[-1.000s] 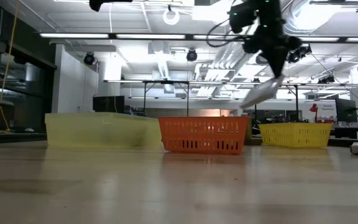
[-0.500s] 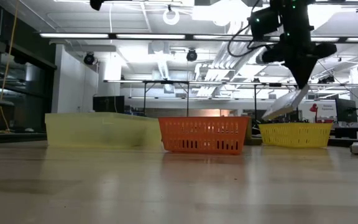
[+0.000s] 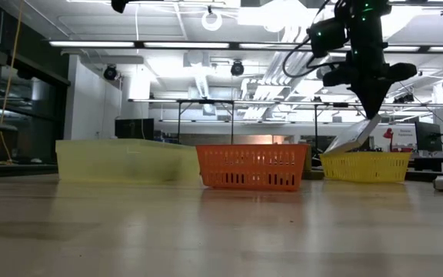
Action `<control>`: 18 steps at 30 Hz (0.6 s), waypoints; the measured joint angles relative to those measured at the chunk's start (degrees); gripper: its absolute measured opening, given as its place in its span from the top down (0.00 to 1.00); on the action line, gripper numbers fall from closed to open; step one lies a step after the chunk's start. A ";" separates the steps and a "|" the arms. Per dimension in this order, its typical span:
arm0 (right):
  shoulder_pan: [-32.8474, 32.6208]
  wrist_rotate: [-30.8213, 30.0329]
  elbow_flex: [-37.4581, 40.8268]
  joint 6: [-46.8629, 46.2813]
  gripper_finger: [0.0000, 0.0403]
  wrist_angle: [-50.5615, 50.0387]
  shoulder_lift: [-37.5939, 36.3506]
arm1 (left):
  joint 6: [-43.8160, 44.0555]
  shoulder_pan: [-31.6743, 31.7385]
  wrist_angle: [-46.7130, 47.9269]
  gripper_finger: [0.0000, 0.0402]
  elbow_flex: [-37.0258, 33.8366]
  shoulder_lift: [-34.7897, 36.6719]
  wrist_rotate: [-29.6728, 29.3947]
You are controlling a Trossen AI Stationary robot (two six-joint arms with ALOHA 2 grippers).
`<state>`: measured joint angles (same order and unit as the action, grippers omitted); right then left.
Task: Pick and place items into bin
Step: Put the top white card reader box into the yellow bin, then put the white card reader box into the yellow bin
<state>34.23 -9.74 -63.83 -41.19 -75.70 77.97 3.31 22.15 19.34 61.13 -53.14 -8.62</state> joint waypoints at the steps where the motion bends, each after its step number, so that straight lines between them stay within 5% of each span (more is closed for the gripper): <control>1: 0.21 0.05 0.00 0.11 1.00 0.03 0.00 | 0.00 0.00 0.00 0.69 0.02 -0.01 0.00; 10: 0.97 0.70 0.00 0.24 0.99 -0.24 0.00 | 0.00 0.00 0.02 0.69 0.02 -0.01 0.00; 18: 0.95 1.11 0.00 0.68 0.85 -0.24 0.02 | -0.04 0.02 0.04 0.69 0.01 -0.01 -1.08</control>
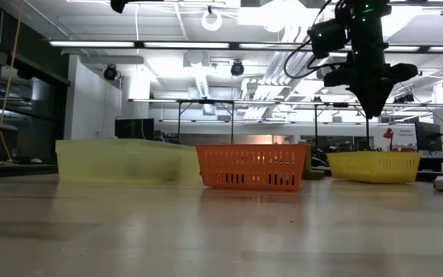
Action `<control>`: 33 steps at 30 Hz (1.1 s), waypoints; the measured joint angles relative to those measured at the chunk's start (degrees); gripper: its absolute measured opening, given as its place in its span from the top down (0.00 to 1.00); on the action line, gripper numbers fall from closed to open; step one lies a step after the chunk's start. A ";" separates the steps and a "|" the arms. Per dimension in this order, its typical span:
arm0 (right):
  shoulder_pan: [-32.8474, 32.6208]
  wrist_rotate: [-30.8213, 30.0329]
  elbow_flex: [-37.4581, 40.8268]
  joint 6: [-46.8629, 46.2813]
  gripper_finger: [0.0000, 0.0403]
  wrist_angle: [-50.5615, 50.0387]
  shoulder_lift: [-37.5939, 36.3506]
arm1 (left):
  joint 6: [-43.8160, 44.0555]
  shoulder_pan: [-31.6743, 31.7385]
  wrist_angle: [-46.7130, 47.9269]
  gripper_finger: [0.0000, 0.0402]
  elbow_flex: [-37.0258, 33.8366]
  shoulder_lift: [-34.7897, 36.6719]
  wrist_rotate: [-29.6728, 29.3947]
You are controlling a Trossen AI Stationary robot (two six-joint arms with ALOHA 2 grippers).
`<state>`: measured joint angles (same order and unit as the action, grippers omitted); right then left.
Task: Pick and place items into bin
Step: Put the white card reader box into the yellow bin
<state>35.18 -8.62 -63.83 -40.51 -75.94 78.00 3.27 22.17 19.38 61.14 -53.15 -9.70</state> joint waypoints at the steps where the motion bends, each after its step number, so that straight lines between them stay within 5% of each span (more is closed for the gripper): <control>1: 0.00 -0.01 0.00 0.00 0.83 -0.02 0.00 | 0.00 0.00 0.00 0.69 -0.02 0.00 -0.06; 15: -1.57 4.56 -1.44 1.54 0.74 -5.83 -0.56 | 0.00 0.01 0.02 0.69 -0.02 0.00 -0.41; 33: -17.62 10.63 -0.81 -9.92 0.74 -5.99 -1.20 | -0.02 -0.02 1.43 0.69 0.00 0.00 3.51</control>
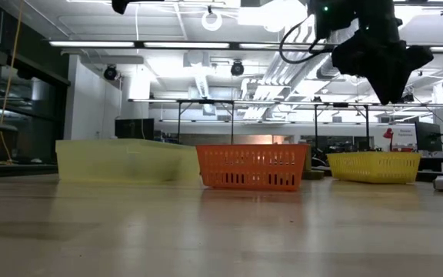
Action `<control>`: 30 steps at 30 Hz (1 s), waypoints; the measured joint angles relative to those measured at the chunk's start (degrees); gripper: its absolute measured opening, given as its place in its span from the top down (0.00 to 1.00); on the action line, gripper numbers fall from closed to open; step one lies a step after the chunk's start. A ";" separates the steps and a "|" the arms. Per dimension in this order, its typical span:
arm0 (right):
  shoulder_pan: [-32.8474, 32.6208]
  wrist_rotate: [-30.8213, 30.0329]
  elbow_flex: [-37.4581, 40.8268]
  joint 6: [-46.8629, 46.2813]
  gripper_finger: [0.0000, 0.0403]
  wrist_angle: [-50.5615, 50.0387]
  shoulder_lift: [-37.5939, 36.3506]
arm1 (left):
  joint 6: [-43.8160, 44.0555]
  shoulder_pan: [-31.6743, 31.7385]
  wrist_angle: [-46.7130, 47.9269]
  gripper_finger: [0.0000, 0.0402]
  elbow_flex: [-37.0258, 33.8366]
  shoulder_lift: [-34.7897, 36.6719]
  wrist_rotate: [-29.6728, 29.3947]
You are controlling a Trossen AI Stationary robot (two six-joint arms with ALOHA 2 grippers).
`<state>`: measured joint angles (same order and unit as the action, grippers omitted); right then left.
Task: Pick and place items into bin
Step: Put the white card reader box into the yellow bin
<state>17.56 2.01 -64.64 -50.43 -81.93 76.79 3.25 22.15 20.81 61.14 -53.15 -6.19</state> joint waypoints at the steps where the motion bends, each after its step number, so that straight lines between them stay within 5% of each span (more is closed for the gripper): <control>1: -0.74 -0.09 0.00 -1.80 0.74 -0.27 0.00 | 0.00 0.00 0.41 0.69 0.00 0.00 0.50; 11: -7.41 -0.22 0.00 -16.52 0.74 -0.69 0.00 | 0.03 0.00 4.83 0.69 -0.02 0.00 4.87; 16: -11.37 -0.26 0.00 -14.77 0.74 0.44 0.04 | 0.02 0.00 6.06 0.69 -0.02 0.00 6.74; 24: -11.76 4.70 0.00 5.27 0.74 2.28 1.44 | 1.64 -0.04 6.24 0.69 -0.02 0.00 10.57; 30: -10.40 11.01 0.00 26.63 0.74 0.97 10.09 | 6.40 -0.04 6.24 0.69 -0.02 0.00 11.34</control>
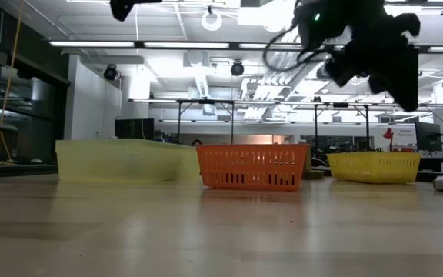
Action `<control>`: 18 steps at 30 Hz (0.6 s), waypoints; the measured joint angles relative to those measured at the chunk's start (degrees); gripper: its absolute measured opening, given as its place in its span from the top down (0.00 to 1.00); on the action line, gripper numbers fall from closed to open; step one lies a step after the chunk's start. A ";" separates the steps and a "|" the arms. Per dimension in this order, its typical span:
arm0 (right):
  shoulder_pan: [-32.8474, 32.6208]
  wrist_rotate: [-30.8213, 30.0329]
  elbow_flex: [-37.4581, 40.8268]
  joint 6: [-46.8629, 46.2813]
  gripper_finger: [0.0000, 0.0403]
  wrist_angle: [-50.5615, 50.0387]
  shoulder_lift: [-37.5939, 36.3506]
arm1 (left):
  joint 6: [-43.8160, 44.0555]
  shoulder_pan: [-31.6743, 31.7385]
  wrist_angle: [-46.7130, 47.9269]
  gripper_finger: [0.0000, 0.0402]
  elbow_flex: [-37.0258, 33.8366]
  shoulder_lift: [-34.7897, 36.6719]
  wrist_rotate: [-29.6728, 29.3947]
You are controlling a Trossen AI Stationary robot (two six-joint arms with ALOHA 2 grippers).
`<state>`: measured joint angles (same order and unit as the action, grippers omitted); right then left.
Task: Pick and place items into bin
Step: Put the white card reader box into the yellow bin
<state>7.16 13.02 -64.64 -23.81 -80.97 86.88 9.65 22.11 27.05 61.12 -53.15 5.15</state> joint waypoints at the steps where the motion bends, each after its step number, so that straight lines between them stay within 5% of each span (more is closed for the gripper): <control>1: 0.06 0.02 0.00 3.44 0.74 0.02 1.63 | 0.87 0.00 0.00 0.69 0.00 0.00 -0.02; 8: 0.40 -4.33 0.00 23.52 0.74 -2.44 9.36 | 6.66 0.00 0.00 0.69 0.00 0.00 -0.04; 18: 3.02 -3.54 0.00 28.21 0.55 0.44 14.55 | 8.68 0.00 0.04 0.69 0.00 0.00 -0.22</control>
<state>10.17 9.48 -64.64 4.40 -80.53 101.43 18.33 22.11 27.09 61.12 -53.15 4.93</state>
